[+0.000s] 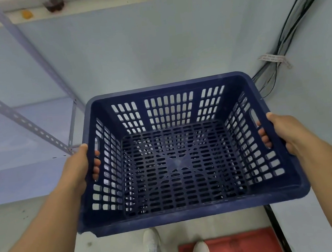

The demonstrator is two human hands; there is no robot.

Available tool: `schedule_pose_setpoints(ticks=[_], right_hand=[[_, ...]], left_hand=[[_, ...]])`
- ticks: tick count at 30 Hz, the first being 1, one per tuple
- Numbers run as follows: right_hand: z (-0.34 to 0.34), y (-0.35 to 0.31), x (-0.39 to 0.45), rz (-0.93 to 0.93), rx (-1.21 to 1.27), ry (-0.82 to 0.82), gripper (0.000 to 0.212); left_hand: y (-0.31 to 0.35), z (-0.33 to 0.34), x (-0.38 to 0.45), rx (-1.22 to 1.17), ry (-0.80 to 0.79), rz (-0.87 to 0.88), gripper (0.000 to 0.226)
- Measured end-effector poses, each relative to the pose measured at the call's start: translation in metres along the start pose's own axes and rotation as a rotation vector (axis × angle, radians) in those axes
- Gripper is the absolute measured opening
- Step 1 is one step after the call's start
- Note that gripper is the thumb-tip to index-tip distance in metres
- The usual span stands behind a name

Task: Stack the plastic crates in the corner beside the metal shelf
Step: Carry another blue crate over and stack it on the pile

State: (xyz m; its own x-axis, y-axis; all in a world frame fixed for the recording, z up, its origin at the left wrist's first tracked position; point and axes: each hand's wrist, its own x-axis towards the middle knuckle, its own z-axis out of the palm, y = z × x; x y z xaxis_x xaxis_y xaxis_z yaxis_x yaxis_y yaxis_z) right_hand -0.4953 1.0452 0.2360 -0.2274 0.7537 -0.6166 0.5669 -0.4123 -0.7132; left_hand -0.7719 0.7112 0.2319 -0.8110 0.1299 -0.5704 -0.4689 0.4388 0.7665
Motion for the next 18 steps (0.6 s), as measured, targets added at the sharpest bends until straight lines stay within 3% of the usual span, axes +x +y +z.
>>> schedule_pose_setpoints(ticks=[18], right_hand=[[0.006, 0.008, -0.003, -0.06, -0.011, 0.041, 0.039]], left_hand=[[-0.008, -0.001, 0.001, -0.003, 0.063, 0.006, 0.042]])
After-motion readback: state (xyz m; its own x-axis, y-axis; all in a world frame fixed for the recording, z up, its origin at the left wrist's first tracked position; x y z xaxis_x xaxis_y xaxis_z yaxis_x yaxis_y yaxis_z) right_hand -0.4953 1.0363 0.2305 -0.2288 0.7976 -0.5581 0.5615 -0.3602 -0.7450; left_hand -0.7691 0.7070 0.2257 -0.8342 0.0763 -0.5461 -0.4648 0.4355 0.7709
